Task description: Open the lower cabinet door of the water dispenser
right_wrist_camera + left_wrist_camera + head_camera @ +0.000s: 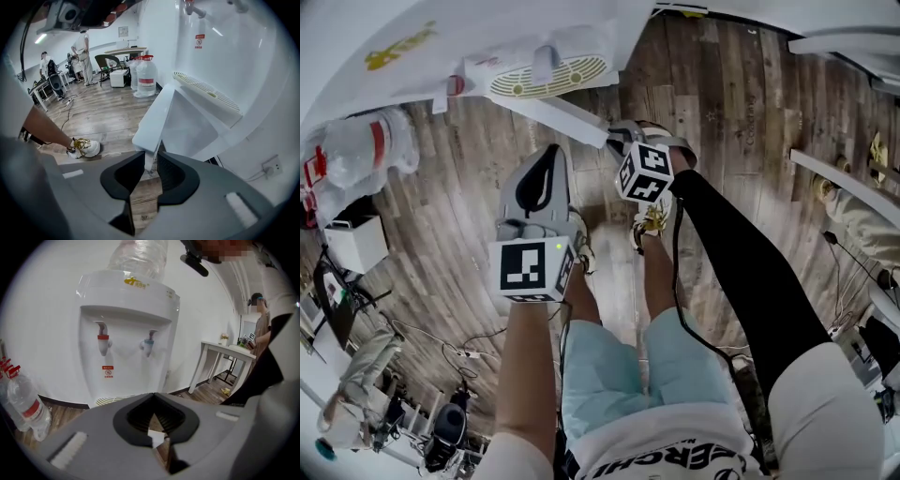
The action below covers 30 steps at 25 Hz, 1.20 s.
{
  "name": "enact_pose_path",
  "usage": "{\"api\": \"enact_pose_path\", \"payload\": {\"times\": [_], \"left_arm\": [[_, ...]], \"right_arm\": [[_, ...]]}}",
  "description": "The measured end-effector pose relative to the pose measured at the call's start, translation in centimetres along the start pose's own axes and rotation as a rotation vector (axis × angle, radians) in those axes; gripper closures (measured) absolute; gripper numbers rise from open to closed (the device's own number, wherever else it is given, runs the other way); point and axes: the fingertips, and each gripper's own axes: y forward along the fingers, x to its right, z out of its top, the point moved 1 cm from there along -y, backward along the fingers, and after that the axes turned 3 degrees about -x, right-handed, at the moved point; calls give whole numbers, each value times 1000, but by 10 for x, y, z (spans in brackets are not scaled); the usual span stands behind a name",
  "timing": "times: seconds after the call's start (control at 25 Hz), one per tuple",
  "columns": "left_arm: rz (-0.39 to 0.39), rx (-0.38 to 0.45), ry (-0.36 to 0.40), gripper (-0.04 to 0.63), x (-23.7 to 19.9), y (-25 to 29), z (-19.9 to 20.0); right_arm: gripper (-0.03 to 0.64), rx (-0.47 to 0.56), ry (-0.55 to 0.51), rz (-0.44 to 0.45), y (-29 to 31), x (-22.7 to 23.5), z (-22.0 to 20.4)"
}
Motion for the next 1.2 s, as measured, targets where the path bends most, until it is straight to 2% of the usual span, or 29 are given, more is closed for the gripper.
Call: {"api": "enact_pose_path", "payload": {"times": [0.68, 1.2], "left_arm": [[89, 51, 1, 541, -36, -57, -26], [131, 64, -16, 541, -101, -104, -51]], "right_arm": [[551, -28, -73, 7, 5, -49, 22], [551, -55, -89, 33, 27, -101, 59]]}}
